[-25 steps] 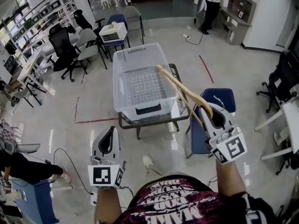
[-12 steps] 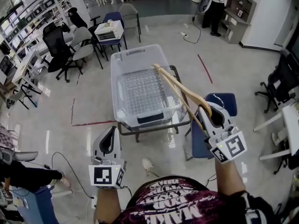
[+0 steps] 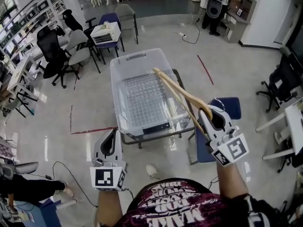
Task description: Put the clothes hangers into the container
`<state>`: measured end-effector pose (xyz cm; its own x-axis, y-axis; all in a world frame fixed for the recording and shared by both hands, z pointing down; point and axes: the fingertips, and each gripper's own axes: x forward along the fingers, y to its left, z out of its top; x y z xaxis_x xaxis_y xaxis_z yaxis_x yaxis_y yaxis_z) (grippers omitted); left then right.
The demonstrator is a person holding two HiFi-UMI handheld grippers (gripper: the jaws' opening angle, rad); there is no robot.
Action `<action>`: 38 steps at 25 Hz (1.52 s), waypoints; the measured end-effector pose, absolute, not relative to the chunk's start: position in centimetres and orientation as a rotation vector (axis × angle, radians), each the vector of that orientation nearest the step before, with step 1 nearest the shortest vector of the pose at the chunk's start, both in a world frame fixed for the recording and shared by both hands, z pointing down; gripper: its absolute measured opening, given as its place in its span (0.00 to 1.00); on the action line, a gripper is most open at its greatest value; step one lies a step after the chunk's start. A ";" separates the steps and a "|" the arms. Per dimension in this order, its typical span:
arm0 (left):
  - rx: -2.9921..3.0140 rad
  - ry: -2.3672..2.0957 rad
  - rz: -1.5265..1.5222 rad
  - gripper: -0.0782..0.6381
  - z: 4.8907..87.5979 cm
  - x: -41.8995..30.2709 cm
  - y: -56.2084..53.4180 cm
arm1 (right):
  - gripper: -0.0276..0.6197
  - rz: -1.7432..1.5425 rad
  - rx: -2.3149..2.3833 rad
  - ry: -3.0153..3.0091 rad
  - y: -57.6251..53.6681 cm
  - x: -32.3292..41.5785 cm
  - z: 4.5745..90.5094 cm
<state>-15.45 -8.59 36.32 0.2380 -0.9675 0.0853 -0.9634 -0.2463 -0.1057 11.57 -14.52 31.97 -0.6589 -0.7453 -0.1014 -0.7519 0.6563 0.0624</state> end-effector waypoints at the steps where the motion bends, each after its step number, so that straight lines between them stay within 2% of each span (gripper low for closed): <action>1: -2.453 1.903 -0.207 0.12 36.3 -15.8 -9.0 | 0.14 0.148 -1.270 2.794 -14.8 11.2 31.9; 23: -2.550 1.761 -0.194 0.12 36.8 -21.7 -15.4 | 0.14 0.186 -1.376 2.728 -18.9 5.0 30.7; 38: -2.491 1.899 -0.144 0.12 38.3 -25.8 -16.7 | 0.14 0.154 -1.262 2.815 -21.9 1.0 32.5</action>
